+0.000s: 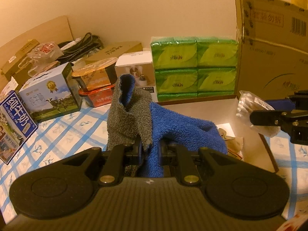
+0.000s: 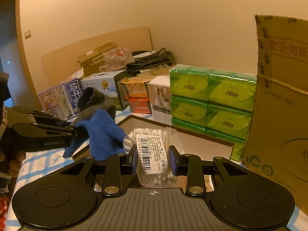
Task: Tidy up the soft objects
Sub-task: 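Carry the blue towel with the left tool while the right tool carries the swab bag to the box, then open the left tool over the box while the right tool releases the swab bag inside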
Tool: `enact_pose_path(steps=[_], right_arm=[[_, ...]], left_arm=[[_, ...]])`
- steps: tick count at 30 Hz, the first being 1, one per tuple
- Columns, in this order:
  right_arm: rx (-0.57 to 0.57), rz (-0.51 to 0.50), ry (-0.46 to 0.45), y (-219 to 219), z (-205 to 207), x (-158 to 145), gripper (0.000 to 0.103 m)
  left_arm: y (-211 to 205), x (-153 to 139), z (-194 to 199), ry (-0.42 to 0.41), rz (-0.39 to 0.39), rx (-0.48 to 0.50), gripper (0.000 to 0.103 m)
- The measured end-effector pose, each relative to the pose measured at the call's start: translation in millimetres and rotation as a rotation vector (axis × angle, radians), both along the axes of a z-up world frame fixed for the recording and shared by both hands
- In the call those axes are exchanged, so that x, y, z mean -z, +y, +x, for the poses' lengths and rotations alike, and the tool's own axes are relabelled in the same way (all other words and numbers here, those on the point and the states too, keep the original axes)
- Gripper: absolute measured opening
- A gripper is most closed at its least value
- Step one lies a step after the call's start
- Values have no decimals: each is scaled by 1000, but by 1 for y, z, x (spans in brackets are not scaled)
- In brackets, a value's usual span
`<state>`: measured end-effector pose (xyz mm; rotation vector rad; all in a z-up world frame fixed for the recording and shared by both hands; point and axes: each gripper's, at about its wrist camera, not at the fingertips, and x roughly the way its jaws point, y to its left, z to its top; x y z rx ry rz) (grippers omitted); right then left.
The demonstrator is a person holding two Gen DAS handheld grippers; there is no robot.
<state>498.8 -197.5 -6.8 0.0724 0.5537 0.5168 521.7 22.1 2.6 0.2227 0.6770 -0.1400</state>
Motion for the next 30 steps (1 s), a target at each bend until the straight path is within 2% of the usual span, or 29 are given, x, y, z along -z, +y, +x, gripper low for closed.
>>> enact_pose_path(steps=[8, 10, 13, 17, 23, 30], right_arm=[[29, 6, 31, 0, 27, 16, 33], [34, 13, 39, -1, 32, 19, 33], [41, 17, 46, -4, 36, 23, 33], [38, 16, 58, -6, 35, 27, 33], [35, 7, 69, -3, 34, 29, 33], [29, 2, 59, 6, 37, 25, 33]], left_arm=[[-5, 18, 33, 14, 22, -2, 16], [-6, 20, 41, 8, 21, -3, 19], [-5, 21, 47, 1, 2, -2, 28], [-4, 24, 46, 4, 17, -2, 32], [8, 33, 42, 56, 7, -27, 32], [18, 33, 39, 59, 11, -43, 32]])
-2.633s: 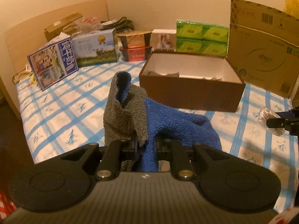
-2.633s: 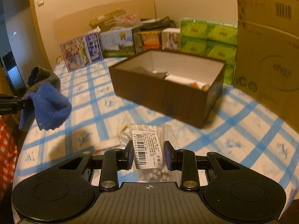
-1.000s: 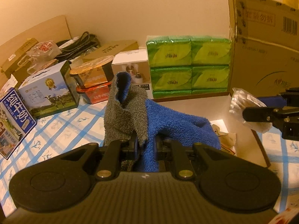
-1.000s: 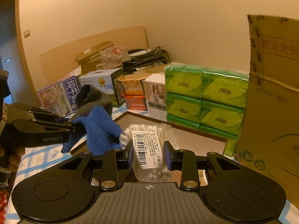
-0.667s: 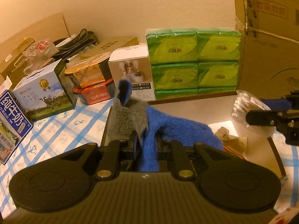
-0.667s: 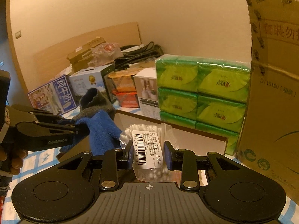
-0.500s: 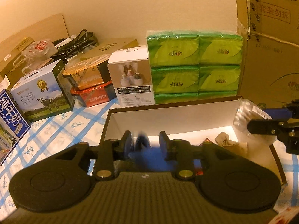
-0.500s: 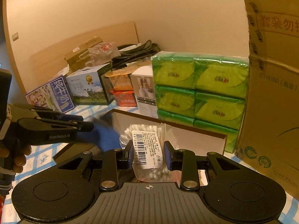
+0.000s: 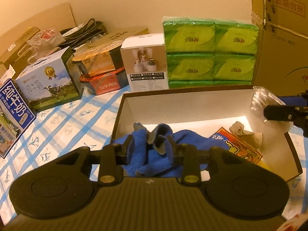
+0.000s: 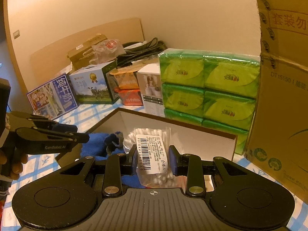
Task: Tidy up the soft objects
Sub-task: 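Open the left tool over the box while the right tool releases the swab bag inside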
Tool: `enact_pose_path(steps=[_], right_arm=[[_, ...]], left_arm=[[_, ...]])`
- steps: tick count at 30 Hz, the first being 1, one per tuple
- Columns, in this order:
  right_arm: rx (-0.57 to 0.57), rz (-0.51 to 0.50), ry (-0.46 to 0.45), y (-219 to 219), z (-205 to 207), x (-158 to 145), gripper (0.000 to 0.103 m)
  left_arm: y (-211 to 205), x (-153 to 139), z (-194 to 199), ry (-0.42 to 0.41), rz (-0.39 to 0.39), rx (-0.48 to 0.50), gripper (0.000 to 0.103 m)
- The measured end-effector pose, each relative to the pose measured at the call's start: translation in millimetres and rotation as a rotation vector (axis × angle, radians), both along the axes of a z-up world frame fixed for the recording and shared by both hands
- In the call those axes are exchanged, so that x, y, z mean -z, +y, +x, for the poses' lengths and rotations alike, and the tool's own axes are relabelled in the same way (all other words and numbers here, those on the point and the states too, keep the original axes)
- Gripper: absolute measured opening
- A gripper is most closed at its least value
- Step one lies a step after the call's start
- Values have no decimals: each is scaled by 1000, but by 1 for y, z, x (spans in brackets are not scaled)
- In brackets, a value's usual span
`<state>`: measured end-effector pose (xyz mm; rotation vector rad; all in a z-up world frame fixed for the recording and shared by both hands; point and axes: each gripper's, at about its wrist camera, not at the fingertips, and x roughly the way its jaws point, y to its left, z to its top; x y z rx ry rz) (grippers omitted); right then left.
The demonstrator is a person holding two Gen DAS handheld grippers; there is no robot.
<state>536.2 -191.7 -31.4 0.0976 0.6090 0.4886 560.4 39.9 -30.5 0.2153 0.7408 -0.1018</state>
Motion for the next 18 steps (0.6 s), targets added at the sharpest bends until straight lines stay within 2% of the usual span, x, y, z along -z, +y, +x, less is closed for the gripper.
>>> enact_pose_path(steps=[11, 12, 14, 15, 16, 18], right_arm=[[25, 22, -22, 14, 22, 0, 34], [34, 39, -23, 13, 25, -1, 36], [59, 78, -20, 12, 29, -4, 50], [67, 107, -30, 10, 30, -6, 62], [78, 124, -41, 8, 30, -8, 69], [87, 136, -50, 6, 30, -12, 71]], left_arm=[[11, 2, -4, 3, -6, -11, 35], [13, 2, -5, 3, -8, -12, 36], [15, 3, -7, 4, -13, -15, 37], [16, 3, -9, 4, -16, -16, 38], [17, 3, -10, 4, -19, -14, 39], [19, 3, -15, 6, -22, -11, 40]])
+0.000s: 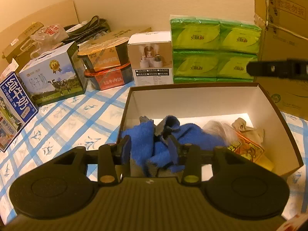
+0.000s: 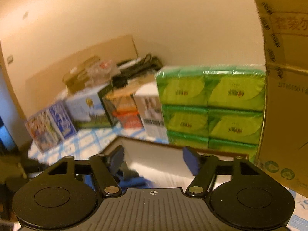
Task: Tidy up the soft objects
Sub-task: 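Open the left tool over the box while the right tool releases the swab bag inside, then withdraw both tools from the box toward the hair tie and strip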
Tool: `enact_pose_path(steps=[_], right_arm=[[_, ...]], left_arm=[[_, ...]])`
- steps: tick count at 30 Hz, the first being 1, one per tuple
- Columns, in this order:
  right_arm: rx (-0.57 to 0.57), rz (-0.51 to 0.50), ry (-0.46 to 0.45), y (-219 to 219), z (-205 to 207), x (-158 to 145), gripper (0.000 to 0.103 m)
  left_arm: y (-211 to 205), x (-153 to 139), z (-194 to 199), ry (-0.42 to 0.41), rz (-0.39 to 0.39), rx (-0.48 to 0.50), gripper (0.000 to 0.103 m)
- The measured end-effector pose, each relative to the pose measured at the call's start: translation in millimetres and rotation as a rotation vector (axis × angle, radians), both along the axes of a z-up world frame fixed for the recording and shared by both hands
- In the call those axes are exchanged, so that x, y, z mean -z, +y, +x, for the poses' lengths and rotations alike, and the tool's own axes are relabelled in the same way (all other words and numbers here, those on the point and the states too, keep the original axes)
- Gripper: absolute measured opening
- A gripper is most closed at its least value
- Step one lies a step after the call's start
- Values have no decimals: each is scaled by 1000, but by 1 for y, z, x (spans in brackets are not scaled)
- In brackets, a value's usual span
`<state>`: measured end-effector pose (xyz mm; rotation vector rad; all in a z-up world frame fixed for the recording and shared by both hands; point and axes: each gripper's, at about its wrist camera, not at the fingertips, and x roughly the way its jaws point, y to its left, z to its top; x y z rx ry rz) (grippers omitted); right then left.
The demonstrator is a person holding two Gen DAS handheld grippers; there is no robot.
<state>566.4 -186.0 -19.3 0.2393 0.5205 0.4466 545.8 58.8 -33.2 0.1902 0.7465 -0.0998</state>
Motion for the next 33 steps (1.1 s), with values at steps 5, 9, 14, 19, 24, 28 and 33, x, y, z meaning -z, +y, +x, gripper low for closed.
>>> enact_pose_path(steps=[5, 9, 14, 19, 24, 28, 33], right_arm=[[-11, -10, 28, -7, -9, -1, 74], [-8, -44, 63, -13, -25, 6, 75], [-11, -64, 99, -20, -47, 11, 76], [-24, -83, 108, -26, -76, 9, 76], [-35, -89, 126, -30, -106, 7, 76], [-36, -66, 156, -36, -130, 7, 76], [-21, -22, 193, -45, -156, 7, 76]], left_arm=[[4, -3, -15, 4, -18, 4, 45], [4, -7, -30, 4, -25, 11, 48], [3, -14, -51, 4, -43, 17, 48], [5, -23, -76, 3, -81, 6, 50], [6, -30, -104, 12, -105, -13, 50], [7, -34, -128, 34, -124, -26, 51], [8, -37, -158, 31, -142, -33, 51]])
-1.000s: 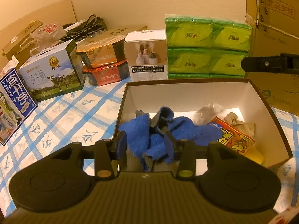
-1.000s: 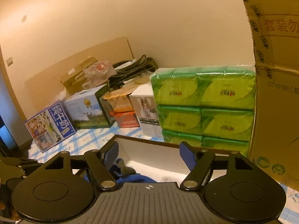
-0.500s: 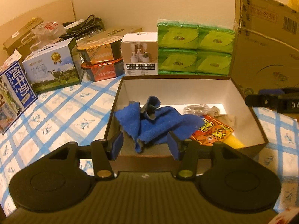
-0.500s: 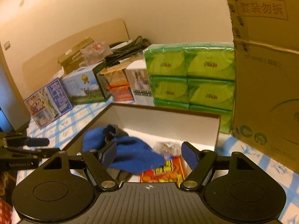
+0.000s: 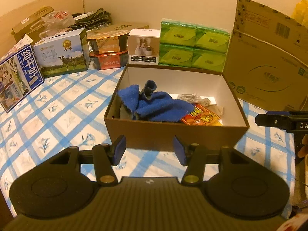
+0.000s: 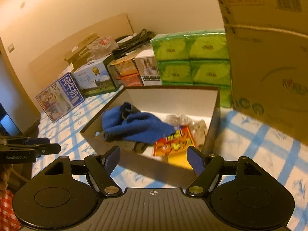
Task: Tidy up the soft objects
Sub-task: 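Withdraw both tools from the box toward the hair tie and strip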
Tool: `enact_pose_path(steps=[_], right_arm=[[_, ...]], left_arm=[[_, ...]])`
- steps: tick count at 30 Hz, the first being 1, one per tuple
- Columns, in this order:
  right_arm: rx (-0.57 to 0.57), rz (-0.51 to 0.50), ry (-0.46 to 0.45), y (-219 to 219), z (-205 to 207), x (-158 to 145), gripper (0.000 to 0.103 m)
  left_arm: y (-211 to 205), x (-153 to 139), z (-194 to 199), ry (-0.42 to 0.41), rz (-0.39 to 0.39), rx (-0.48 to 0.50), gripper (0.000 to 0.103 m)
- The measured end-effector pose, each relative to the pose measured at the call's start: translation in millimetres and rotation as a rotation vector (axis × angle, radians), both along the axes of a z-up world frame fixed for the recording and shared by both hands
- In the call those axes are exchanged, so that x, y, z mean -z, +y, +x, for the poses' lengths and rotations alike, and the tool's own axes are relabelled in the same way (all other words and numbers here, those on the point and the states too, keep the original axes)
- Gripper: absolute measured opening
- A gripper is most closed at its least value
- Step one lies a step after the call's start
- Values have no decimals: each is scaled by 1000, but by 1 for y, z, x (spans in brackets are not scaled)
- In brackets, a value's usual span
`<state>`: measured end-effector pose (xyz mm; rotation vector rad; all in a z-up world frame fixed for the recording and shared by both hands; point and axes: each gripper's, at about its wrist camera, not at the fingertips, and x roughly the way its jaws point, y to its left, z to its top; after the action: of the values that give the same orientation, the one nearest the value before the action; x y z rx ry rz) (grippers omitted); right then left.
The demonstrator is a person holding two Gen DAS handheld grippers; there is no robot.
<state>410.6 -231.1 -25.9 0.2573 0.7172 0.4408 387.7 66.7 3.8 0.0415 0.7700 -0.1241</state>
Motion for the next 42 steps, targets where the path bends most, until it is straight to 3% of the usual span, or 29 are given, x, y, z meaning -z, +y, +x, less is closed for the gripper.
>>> enact_pose_path(steps=[14, 42], right_arm=[[30, 70, 63, -13, -69, -2, 76], [-29, 7, 141, 12, -178, 18, 76]], left_arm=[[-2, 4, -82, 15, 0, -18, 52], [-6, 22, -188, 64, -34, -86, 52]])
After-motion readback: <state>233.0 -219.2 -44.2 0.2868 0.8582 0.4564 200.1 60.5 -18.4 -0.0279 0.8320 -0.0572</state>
